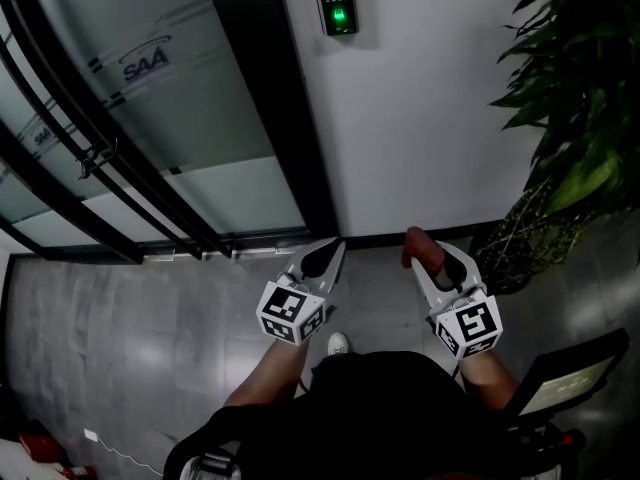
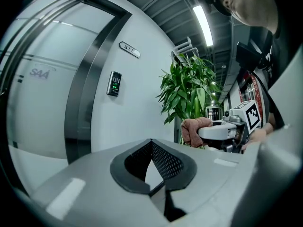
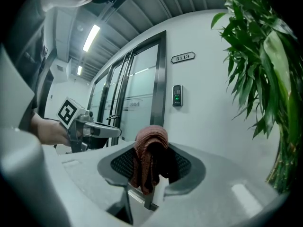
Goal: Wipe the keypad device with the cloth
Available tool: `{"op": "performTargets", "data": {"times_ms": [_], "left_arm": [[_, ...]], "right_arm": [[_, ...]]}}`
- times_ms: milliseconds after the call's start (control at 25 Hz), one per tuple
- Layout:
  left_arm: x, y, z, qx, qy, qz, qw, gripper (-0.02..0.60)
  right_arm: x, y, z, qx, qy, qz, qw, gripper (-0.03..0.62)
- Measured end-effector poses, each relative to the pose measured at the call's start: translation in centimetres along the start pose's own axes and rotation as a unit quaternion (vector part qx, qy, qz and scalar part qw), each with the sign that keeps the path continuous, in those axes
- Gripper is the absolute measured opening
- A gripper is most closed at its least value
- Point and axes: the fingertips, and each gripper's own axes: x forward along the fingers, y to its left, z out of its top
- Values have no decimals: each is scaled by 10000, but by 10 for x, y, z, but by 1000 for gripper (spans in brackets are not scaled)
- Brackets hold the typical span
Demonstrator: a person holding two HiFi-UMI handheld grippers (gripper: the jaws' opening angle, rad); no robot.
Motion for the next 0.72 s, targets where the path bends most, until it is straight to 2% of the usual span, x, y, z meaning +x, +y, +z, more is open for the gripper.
{"op": "performTargets", "data": {"times_ms": [720], "left_arm": [[5,-4,-4,16,41,-79,10000,17]], "right_arm": [[-2,-4,-10,103,66,-92,9999,140]]}}
